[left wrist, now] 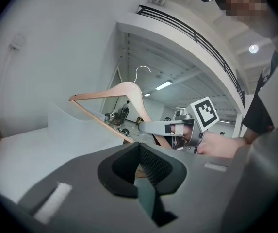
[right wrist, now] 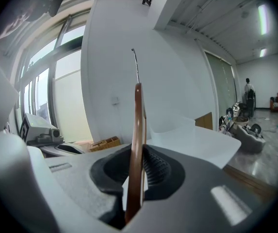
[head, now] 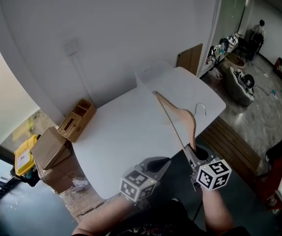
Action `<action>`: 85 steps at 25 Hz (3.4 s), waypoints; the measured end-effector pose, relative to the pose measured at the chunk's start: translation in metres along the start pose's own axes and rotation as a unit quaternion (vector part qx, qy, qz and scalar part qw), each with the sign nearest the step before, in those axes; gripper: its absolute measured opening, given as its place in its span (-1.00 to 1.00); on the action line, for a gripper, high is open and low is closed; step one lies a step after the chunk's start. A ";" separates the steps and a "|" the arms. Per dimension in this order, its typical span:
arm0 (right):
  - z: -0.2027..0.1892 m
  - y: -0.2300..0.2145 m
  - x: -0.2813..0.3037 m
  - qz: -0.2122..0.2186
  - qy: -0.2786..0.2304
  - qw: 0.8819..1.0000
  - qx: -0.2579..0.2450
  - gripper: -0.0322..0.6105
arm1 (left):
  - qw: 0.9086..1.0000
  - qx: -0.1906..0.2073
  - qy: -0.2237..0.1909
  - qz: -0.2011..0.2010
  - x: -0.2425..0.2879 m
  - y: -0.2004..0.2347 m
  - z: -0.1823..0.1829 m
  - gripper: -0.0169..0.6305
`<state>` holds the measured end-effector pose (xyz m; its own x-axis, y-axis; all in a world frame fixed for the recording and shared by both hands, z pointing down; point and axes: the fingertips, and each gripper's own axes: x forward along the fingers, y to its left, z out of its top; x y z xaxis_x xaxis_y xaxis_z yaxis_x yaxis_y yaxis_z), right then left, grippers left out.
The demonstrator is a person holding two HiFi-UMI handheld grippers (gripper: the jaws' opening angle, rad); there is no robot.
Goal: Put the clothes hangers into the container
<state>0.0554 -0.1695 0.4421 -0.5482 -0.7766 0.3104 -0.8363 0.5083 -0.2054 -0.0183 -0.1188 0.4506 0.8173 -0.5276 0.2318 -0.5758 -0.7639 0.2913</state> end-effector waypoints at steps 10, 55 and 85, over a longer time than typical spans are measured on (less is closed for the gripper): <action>0.028 -0.027 0.028 0.001 -0.004 1.000 -0.023 -0.75 | 1.000 0.007 -0.007 0.008 0.019 0.014 0.014 -0.93; 0.093 -0.210 0.292 0.170 0.267 0.899 -0.302 -0.75 | 0.990 -0.056 0.006 0.127 0.248 0.141 0.062 -0.93; 0.052 -0.214 0.378 0.213 0.352 0.857 -0.309 -0.73 | 0.974 -0.090 0.009 0.208 0.247 0.172 0.048 -0.93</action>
<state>0.0270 -0.5915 0.5548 -0.4870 -0.1649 0.8577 -0.2821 0.9591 0.0242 0.0858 -0.3981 0.5138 0.5130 -0.7694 0.3807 -0.8531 -0.4075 0.3258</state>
